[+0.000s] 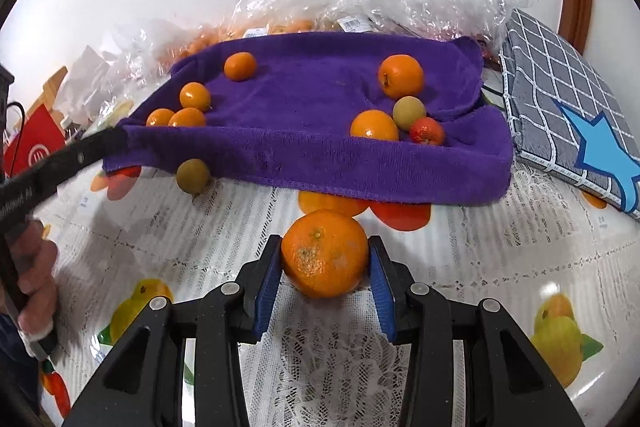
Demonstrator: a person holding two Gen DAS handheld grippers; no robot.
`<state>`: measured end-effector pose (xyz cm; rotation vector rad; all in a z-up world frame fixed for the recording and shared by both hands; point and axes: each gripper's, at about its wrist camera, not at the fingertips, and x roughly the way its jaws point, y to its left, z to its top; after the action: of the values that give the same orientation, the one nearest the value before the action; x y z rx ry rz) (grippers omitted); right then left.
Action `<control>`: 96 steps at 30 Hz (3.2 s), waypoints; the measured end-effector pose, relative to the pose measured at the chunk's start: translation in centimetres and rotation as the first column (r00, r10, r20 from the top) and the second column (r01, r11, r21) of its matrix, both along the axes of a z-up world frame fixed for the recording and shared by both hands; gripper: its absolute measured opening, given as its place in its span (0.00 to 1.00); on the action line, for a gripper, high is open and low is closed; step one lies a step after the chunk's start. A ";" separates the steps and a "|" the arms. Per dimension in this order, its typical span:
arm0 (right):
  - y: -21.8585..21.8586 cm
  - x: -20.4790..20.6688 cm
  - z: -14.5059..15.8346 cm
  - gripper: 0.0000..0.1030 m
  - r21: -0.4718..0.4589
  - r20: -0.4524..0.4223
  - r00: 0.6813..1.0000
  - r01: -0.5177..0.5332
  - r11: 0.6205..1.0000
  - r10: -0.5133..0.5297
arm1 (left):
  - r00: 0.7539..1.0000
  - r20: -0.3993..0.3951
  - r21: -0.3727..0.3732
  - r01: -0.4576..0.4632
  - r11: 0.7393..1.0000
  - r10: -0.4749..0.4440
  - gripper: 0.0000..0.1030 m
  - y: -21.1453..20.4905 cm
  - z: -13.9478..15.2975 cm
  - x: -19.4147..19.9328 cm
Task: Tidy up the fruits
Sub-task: 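Carry the large orange toward the towel with the right tool while the left tool grasps a small yellow fruit, then lower the orange onto the towel with the right tool while the left tool places the yellow fruit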
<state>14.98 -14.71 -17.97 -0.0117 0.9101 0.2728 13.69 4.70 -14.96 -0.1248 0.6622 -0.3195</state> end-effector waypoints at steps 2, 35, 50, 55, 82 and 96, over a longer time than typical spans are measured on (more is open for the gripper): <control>-0.5 0.2 -0.1 0.41 0.028 -0.005 1.000 0.006 1.000 -0.006 | 1.000 -0.028 -0.028 0.010 1.000 -0.011 0.40 0.1 -0.3 0.1; -4.6 -0.7 0.4 0.40 0.017 0.049 0.992 0.114 0.993 -0.114 | 0.977 -0.212 0.056 0.009 0.998 0.003 0.22 -5.2 -3.3 3.9; -4.7 -1.2 1.1 0.40 0.072 0.085 0.993 0.074 0.995 -0.080 | 0.990 -0.123 -0.050 0.058 0.997 -0.064 0.22 -3.8 -1.2 1.7; -5.1 0.1 2.9 0.40 0.120 0.087 0.992 0.083 0.989 -0.094 | 0.993 -0.118 -0.084 -0.023 0.996 0.013 0.22 -1.0 0.4 2.5; -6.4 12.2 3.7 0.40 0.061 0.094 0.988 0.119 0.991 -0.125 | 0.968 -0.168 0.004 -0.187 0.982 0.185 0.22 -0.1 1.7 14.9; -6.4 13.0 1.1 0.40 0.036 0.066 0.989 0.132 0.991 -0.134 | 0.960 -0.224 0.101 -0.147 0.984 0.167 0.22 -2.4 -1.4 16.2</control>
<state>28.00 -21.08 -16.89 0.0688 0.8348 0.1615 29.90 2.28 -16.33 -0.1353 0.8906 -0.1240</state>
